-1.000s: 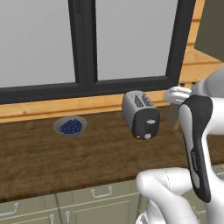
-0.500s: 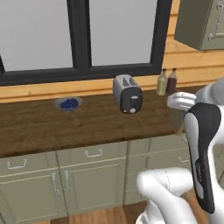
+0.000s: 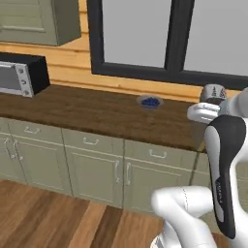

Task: Start the toaster. Once the lever pops up, take the bread to the plate on the dining counter.

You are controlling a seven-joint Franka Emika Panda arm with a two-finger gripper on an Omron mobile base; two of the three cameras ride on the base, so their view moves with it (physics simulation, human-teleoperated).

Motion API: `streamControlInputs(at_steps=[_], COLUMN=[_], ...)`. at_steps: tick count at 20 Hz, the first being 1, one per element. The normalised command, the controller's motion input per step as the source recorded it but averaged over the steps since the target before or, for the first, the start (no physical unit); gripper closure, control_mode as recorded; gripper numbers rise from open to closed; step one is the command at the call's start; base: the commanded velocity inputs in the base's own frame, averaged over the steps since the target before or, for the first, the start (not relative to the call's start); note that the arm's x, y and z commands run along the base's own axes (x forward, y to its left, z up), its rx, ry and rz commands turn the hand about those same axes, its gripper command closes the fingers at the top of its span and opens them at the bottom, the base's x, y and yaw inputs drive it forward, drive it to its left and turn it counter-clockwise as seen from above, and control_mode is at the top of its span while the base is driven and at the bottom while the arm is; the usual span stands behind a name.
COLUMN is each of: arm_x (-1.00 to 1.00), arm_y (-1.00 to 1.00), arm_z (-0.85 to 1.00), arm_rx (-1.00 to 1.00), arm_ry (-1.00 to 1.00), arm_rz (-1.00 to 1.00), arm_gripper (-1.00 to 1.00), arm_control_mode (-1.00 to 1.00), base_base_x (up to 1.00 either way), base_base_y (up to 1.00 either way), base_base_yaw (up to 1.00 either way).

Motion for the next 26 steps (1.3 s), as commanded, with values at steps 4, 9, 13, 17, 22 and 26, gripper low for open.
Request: streamControlInputs(at_steps=[4,9,13,17,22,26], arm_x=[0.00,0.00,0.00,0.00,0.00,0.00], arm_y=[0.00,0.00,0.00,0.00,0.00,0.00], arm_z=[0.00,0.00,0.00,0.00,0.00,0.00], arm_rx=[0.00,0.00,0.00,0.00,0.00,0.00], arm_ry=[0.00,0.00,0.00,0.00,0.00,0.00], arm_rz=[0.00,0.00,0.00,0.00,0.00,0.00], arm_gripper=[1.00,1.00,1.00,1.00,1.00,1.00], arm_control_mode=[1.00,1.00,1.00,1.00,1.00,1.00], base_base_x=[0.00,0.00,0.01,0.10,0.14,0.58], base_base_y=[0.11,0.14,0.14,0.24,0.31,0.17], base_base_yaw=[1.00,1.00,1.00,0.97,0.93,0.82])
